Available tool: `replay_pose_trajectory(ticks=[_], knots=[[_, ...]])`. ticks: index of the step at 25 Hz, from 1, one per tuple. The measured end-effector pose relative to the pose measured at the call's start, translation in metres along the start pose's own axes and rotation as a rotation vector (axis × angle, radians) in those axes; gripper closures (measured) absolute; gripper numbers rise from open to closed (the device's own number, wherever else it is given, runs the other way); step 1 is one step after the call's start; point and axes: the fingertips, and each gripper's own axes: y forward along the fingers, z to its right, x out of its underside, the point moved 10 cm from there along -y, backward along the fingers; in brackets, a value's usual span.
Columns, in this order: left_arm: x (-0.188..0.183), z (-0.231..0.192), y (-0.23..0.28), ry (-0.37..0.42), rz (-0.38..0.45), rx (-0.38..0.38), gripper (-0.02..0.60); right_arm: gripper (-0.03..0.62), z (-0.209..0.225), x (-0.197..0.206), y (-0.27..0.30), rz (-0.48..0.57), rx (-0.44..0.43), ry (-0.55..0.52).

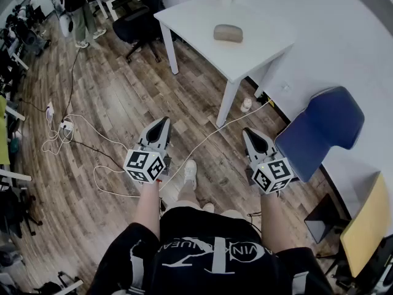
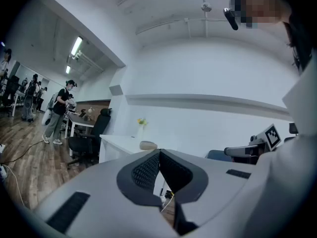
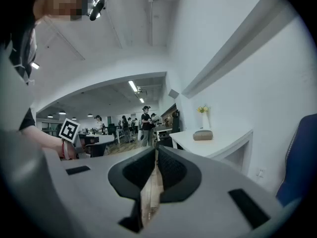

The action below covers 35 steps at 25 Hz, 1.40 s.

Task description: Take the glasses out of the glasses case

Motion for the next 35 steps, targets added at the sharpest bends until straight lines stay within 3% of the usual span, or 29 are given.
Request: replay_pose_trajectory(ticks=[11, 18, 27, 35], knots=[[-0.026, -0.054, 0.080, 0.064, 0.003, 0.024, 0.566, 0.559, 0.036, -0.019, 0.093, -0.017, 0.009, -0.014], [-0.028, -0.090, 0.124, 0.051, -0.032, 0.044, 0.566, 0.559, 0.052, -0.019, 0.148, -0.049, 0.014, -0.001], [-0.032, -0.141, 0.189, 0.038, -0.063, 0.084, 0.566, 0.557, 0.081, -0.020, 0.207, -0.042, 0.085, 0.039], [-0.028, -0.165, 0.246, 0.033, -0.091, 0.167, 0.566, 0.557, 0.106, -0.019, 0.236, -0.038, 0.174, 0.062]])
